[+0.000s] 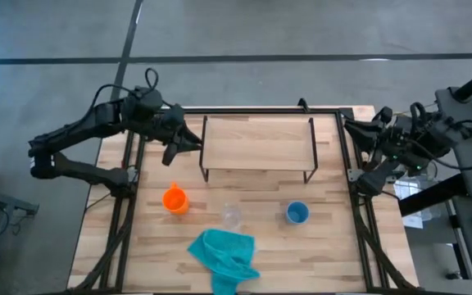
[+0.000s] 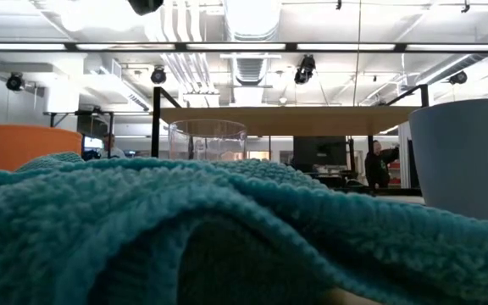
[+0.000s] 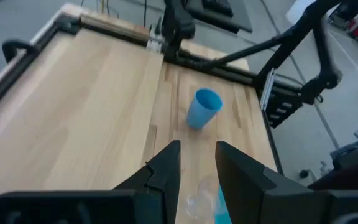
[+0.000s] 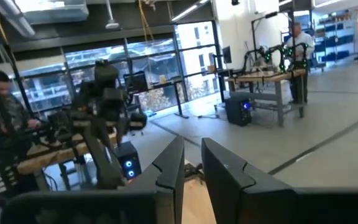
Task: Stack small to large cups/mugs on shelf
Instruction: Put the blue cup on the shelf
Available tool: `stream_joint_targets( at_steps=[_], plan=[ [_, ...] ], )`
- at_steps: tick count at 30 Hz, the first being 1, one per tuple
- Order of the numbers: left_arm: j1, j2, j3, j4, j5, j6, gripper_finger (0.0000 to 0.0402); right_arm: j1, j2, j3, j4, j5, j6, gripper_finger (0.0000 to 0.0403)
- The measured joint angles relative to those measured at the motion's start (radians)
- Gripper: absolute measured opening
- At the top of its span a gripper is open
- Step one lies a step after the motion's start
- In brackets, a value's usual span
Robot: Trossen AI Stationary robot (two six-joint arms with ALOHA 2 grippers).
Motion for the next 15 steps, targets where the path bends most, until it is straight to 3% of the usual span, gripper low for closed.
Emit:
stream_joint_targets(
  at_steps=[15],
  plan=[
    [0.000, -0.081, 0.022, 0.004, -0.018, 0.047, 0.0088, 0.000, 0.195, 0.205, -0.008, -0.001, -0.260, 0.0052]
  ],
)
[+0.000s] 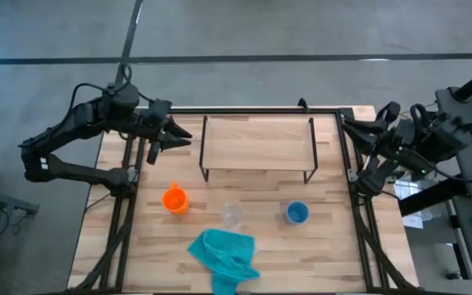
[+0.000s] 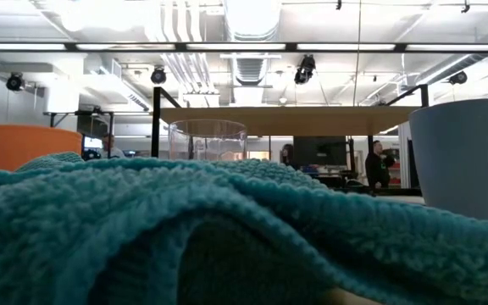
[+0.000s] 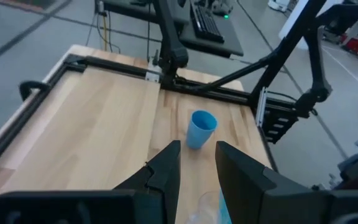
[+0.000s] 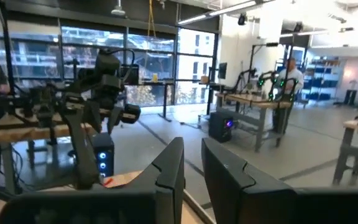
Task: Stack small to large cups/mugs on shelf
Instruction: Put the blue cup on the shelf
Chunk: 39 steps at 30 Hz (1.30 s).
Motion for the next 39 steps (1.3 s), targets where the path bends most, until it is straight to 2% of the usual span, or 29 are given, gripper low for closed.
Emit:
stream_joint_targets(
  at_steps=[7, 14, 21, 29, 39],
  plan=[
    [0.000, -0.003, -0.007, -0.021, -0.011, 0.029, 0.0088, 0.000, 0.043, 0.042, 0.001, 0.000, 0.083, 0.0052],
    [0.000, -0.003, -0.010, -0.030, -0.011, 0.030, 0.0088, 0.000, 0.061, 0.059, 0.001, -0.001, -0.029, 0.0052],
    [0.000, -0.003, -0.010, -0.029, -0.011, 0.029, 0.0088, 0.000, 0.059, 0.058, 0.001, 0.000, -0.001, 0.0052],
    [0.000, -0.003, -0.010, -0.033, -0.011, 0.029, 0.0088, 0.000, 0.060, 0.059, 0.001, 0.000, -0.142, 0.0052],
    [0.000, -0.003, -0.010, -0.035, -0.011, 0.024, 0.0088, 0.000, 0.066, 0.059, 0.001, 0.000, -0.108, 0.0052]
  ],
)
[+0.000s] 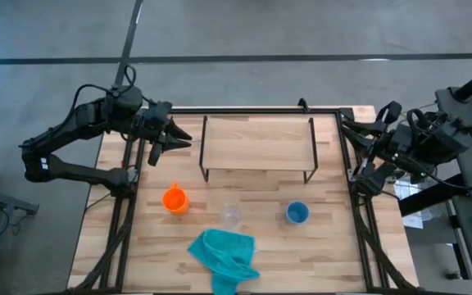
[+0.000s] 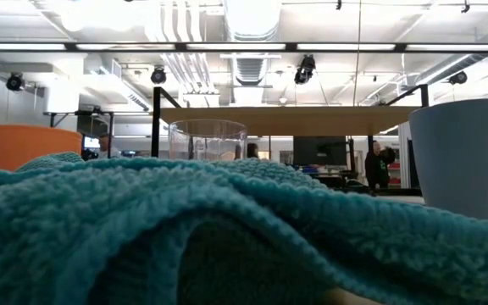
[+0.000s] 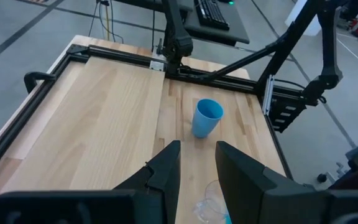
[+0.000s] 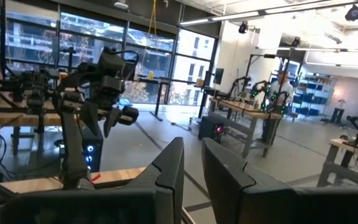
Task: Stack small to large cups/mugs on shelf
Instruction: Put the blue cup on the shelf
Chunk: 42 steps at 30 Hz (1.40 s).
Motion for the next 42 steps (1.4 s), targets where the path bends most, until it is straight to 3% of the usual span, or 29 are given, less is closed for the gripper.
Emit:
stream_joint_targets(
  at_steps=[9, 14, 21, 27, 33, 42],
  plan=[
    [0.000, 0.000, 0.000, 0.000, -0.018, -0.001, 0.0088, 0.000, 0.001, -0.002, -0.031, 0.000, 0.039, 0.0052],
    [0.000, 0.000, 0.000, 0.000, -0.018, -0.001, 0.0088, 0.000, 0.000, -0.001, -0.253, -0.011, 0.195, 0.0052],
    [0.000, 0.000, 0.000, 0.000, -0.018, -0.001, 0.0088, 0.000, 0.010, 0.038, -0.716, -0.209, 0.593, 0.0052],
    [0.001, 0.000, -0.001, 0.000, -0.018, -0.001, 0.0088, 0.000, 0.015, 0.064, -0.975, -0.448, 0.935, 0.0052],
    [0.001, 0.001, -0.001, 0.001, -0.019, -0.001, 0.0088, -0.001, 0.035, 0.061, -1.080, -0.588, 0.985, 0.0052],
    [0.001, 0.012, -0.001, 0.004, -0.026, -0.002, 0.0088, -0.037, 0.175, 0.058, -1.262, -0.689, 0.974, 0.0052]
  ],
)
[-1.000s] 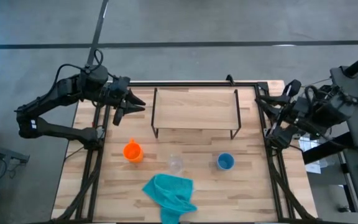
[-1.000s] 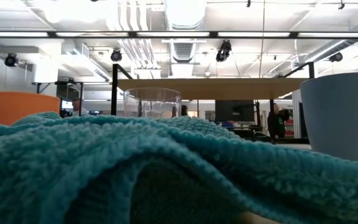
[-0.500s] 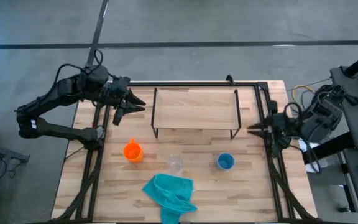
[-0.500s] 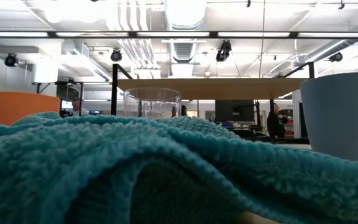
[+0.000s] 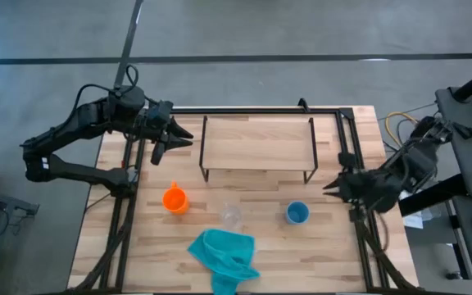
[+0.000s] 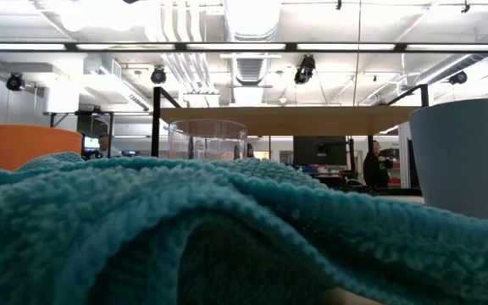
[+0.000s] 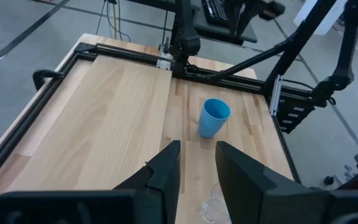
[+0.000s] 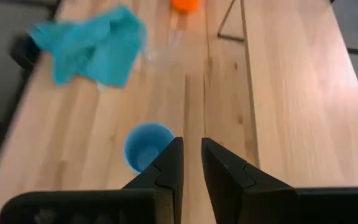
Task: Stack small to large cups/mugs on shelf
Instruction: Put the blue cup on the shelf
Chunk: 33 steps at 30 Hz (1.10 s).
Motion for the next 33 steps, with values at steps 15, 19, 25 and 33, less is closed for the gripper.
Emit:
stream_joint_targets(
  at_steps=[15, 19, 25, 33],
  plan=[
    [-0.001, 0.021, 0.000, 0.006, 0.000, -0.028, 0.0088, -0.107, 0.290, -0.001, -0.014, -0.153, -0.008, 0.0052],
    [-0.001, 0.021, 0.000, 0.005, 0.013, -0.026, 0.0088, -0.141, 0.360, -0.001, -0.014, -0.204, -0.002, 0.0052],
    [-0.001, 0.014, 0.000, -0.029, 0.019, -0.018, 0.0088, -0.186, 0.478, 0.011, -0.011, -0.424, 0.045, 0.0052],
    [0.000, 0.002, 0.000, -0.162, 0.023, 0.049, 0.0088, -0.200, 0.631, 0.100, -0.012, -0.422, 0.044, 0.0052]
  ],
)
